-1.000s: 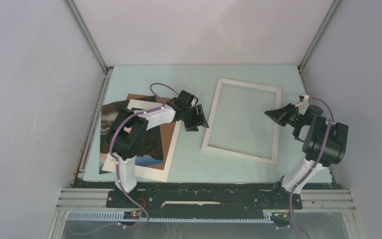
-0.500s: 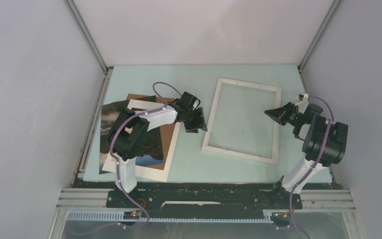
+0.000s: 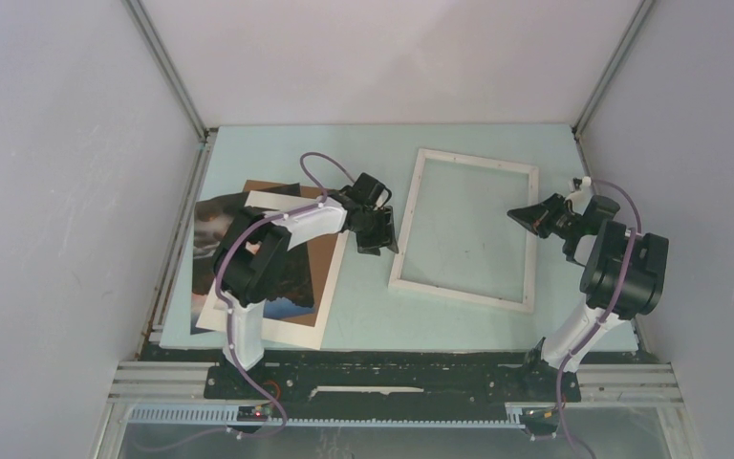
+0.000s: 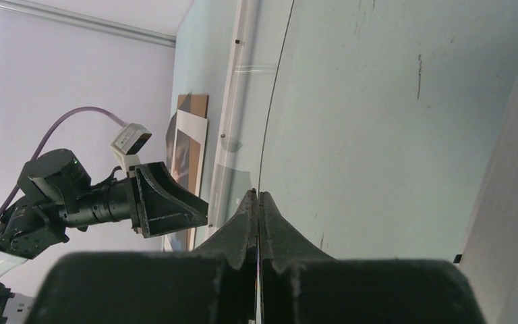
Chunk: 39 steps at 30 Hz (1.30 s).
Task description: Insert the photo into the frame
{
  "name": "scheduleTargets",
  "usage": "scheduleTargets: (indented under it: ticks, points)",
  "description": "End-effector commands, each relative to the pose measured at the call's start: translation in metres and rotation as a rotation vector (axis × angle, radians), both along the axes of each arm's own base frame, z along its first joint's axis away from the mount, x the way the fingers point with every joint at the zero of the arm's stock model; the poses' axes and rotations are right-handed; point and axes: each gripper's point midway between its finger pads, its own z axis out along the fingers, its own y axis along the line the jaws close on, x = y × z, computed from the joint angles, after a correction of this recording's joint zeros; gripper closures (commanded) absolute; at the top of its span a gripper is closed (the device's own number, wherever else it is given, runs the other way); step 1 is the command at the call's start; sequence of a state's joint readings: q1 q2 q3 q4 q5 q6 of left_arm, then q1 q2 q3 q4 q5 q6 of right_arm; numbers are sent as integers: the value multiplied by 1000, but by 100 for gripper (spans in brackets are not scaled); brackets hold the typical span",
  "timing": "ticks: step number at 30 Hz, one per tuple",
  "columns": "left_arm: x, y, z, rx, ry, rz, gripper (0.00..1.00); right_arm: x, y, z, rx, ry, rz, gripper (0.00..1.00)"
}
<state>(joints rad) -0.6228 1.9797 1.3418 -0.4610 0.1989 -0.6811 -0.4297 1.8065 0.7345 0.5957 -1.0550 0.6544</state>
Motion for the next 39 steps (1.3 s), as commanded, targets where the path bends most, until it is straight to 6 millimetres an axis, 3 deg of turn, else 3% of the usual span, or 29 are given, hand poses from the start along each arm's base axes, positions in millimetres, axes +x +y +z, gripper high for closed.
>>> scheduleTargets:
  ticks: [1, 13, 26, 39]
  points:
    - [3, 14, -14, 103, -3, -1, 42, 8, -3, 18, -18, -67, 20, 100]
    - [2, 17, -23, 125, 12, -5, 42, 12, -7, 8, 17, -36, 34, 100]
    - [2, 15, -19, 109, 6, -12, 43, 15, 1, 2, -13, -29, 41, 100]
    - [1, 12, -16, 94, -1, -20, 43, 15, 4, 0, -46, 1, 16, 86]
